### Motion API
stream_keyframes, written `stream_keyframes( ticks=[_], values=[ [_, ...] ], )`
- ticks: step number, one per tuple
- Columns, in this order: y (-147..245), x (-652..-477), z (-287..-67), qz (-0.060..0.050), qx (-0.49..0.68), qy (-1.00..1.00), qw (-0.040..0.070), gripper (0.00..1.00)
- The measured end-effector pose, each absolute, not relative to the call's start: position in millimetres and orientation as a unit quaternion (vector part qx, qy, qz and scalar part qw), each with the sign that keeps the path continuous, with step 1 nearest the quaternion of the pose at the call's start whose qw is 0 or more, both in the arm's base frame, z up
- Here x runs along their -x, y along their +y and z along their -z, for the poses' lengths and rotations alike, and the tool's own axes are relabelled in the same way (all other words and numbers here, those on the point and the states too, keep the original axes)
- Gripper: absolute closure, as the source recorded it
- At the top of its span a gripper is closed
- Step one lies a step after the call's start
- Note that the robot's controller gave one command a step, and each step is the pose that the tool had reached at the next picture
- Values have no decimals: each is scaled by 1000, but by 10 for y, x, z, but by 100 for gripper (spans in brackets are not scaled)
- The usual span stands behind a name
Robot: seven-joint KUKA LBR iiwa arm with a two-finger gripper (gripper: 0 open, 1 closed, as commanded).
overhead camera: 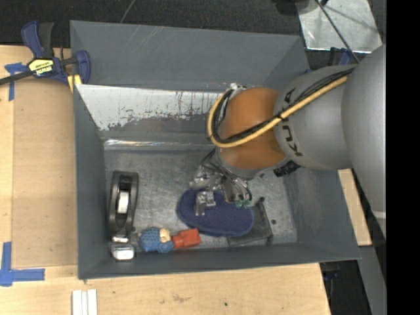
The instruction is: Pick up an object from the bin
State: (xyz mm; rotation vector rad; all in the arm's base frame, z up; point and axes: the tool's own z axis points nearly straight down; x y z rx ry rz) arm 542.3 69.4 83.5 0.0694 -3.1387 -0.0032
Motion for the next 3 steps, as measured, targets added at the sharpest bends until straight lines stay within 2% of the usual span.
stream_keyframes(
  ticks=[1,2,3],
  values=[
    [728,-5392,-2175,0,-185,-983,-5,100],
    [846,-4845,-1646,0,-258,-966,1,100],
    [752,-4919,-2544,-1,-231,-973,-6,100]
  ],
)
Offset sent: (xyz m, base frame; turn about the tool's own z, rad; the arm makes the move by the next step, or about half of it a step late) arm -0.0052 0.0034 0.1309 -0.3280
